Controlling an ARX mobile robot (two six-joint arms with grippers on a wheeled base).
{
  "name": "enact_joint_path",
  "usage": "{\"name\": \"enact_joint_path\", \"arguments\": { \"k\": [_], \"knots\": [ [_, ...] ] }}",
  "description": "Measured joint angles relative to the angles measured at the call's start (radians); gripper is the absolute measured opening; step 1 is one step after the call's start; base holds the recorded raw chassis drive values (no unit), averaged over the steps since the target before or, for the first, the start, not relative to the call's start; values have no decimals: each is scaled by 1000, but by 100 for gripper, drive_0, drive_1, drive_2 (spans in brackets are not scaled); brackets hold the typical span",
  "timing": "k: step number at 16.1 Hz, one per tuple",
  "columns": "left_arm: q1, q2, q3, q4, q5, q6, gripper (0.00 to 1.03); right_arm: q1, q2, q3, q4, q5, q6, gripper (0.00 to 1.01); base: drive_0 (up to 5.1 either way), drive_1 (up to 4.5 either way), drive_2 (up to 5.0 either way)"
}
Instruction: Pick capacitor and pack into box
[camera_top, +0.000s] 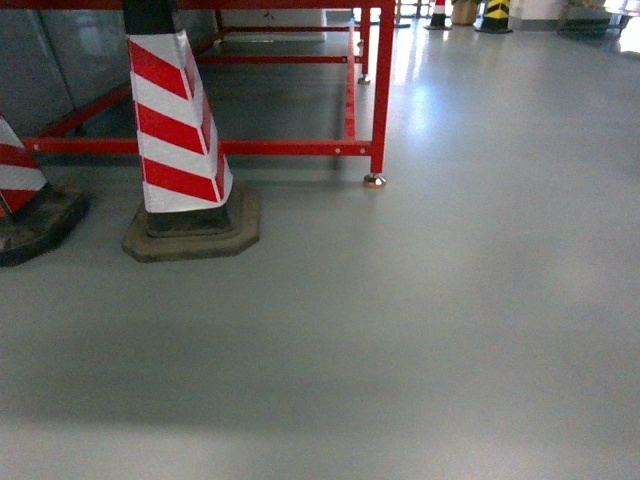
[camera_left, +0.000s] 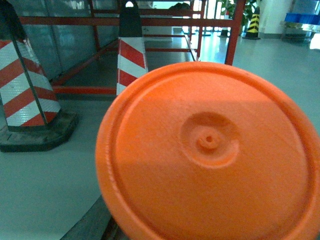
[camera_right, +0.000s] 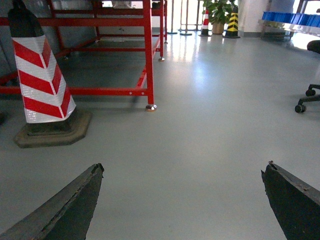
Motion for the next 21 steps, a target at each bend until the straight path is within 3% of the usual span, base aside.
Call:
{"name": "enact_joint_path", "arguments": {
  "k": [14,21],
  "knots": [
    [0,0,0,-2,0,0,44,0,0,0,5,-1,0,98,-493,245,245],
    [0,0,0,0,-1,0,44,0,0,0,-1,-1,0,98,1,62,-60]
  ]
}}
